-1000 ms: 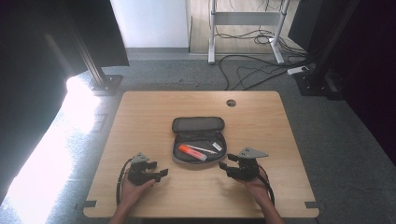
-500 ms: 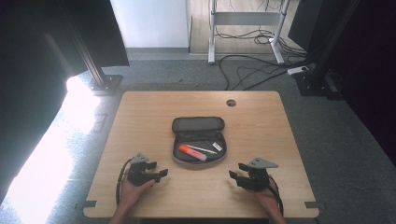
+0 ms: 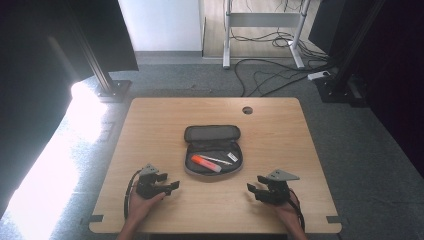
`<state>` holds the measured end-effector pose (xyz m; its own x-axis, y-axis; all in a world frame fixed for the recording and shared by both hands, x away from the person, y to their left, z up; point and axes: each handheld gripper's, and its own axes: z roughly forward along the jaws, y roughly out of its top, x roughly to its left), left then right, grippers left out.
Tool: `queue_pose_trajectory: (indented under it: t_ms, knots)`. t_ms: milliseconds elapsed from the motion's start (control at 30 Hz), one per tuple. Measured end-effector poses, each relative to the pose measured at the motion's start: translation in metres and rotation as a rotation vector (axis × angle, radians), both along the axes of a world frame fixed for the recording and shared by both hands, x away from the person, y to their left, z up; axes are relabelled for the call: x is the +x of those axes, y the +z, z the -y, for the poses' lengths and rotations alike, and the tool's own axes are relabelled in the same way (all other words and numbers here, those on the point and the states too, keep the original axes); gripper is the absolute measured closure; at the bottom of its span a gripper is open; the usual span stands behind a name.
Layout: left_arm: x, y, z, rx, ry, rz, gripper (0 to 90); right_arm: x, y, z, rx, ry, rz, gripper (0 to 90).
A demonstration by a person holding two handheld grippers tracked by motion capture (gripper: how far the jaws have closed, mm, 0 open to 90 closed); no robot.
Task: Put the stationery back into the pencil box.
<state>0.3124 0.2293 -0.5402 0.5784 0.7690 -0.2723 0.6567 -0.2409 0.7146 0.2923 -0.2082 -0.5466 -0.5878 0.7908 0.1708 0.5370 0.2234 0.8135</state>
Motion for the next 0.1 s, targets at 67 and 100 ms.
queue_pose_trajectory:
  t_ms: [67,100]
  knots:
    - [0.0006,-0.0002,0.0000,-0.002,0.001,-0.001,30.4,0.0000,0.0001,0.0018,-0.001,-0.002,-0.001,40.1]
    - [0.0010,-0.0009,0.0000,-0.001,0.003,-0.003,30.5,0.0001,-0.0001,0.0027,-0.001,-0.003,-0.002,39.7]
